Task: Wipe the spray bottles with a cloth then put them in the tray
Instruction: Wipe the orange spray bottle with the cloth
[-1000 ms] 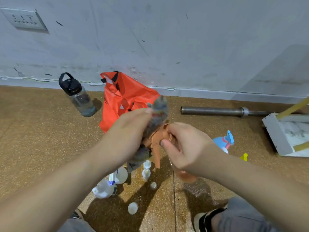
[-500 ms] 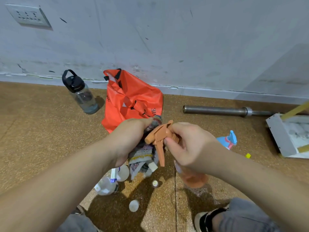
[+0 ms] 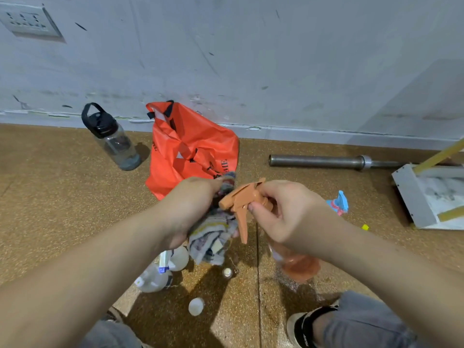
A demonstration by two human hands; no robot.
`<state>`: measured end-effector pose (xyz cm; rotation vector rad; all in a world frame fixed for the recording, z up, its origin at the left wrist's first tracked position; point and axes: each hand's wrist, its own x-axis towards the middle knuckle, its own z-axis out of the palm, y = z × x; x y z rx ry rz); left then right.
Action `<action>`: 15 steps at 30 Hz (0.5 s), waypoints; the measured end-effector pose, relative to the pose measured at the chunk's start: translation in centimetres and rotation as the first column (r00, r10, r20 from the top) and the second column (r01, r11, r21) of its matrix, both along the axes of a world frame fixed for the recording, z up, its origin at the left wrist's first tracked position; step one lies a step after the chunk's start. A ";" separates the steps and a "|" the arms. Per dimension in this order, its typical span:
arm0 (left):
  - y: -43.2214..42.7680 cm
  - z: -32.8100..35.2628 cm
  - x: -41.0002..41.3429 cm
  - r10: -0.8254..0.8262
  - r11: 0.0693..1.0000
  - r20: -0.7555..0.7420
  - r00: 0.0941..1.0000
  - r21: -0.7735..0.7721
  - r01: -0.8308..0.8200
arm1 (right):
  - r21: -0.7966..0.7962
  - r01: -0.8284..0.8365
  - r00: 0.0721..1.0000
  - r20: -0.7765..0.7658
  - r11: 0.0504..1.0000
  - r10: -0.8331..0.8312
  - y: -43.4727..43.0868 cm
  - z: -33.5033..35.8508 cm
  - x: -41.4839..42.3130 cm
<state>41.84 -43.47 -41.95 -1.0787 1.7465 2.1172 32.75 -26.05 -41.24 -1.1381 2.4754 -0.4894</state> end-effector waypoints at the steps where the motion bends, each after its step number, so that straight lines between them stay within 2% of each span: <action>1: -0.2 0.2 0.0 0.039 0.995 0.034 0.999 0.089 -0.042 | -0.019 0.008 1.000 0.028 1.000 -0.008 0.1 0.1 -0.2; 2: -0.3 0.2 0.1 0.052 0.994 0.030 0.998 0.097 -0.055 | -0.031 0.007 0.999 0.042 0.999 -0.005 0.1 0.2 -0.4; 3: -0.4 -0.1 0.0 0.042 0.999 -0.017 0.999 0.023 -0.041 | -0.038 0.000 0.999 0.049 0.999 0.002 0.1 0.2 -0.3; 5: 0.2 0.2 0.2 -0.112 0.964 -0.203 0.973 -0.261 0.056 | -0.040 -0.012 0.999 0.040 0.999 0.014 0.0 0.1 -0.1; 6: 0.9 0.3 0.7 -0.239 0.910 -0.311 0.920 -0.402 0.101 | -0.039 -0.006 0.999 0.036 0.999 0.007 0.0 0.0 -0.1; 7: 1.6 0.2 1.2 -0.385 0.813 -0.366 0.848 -0.569 0.124 | -0.034 0.006 1.000 0.026 0.999 -0.005 0.0 0.0 -0.1; 8: 1.8 -0.2 1.6 -0.516 0.650 -0.325 0.793 -0.752 0.114 | -0.010 0.014 1.000 0.013 1.000 -0.014 0.0 0.0 -0.1; 9: 2.0 -0.3 2.0 -0.601 0.446 -0.220 0.768 -0.890 0.094 | 0.024 0.014 1.000 -0.004 1.000 -0.013 0.0 0.0 -0.1; 10: 2.0 -0.5 2.1 -0.635 0.328 -0.161 0.756 -0.942 0.075 | 0.052 0.005 1.000 -0.022 0.999 -0.004 0.0 -0.1 0.0; 11: 2.0 -0.2 2.0 -0.631 0.333 -0.161 0.759 -0.940 0.078 | 0.059 -0.006 0.999 -0.035 0.998 0.008 0.0 -0.1 0.0; 12: 1.9 -0.1 1.8 -0.599 0.417 -0.195 0.777 -0.904 0.095 | 0.046 -0.014 0.999 -0.042 0.999 0.016 0.0 0.0 0.1; 15: 1.3 0.6 1.0 -0.334 0.764 -0.244 0.910 -0.636 0.110 | -0.001 -0.031 0.999 -0.039 1.000 0.031 -0.2 0.3 0.5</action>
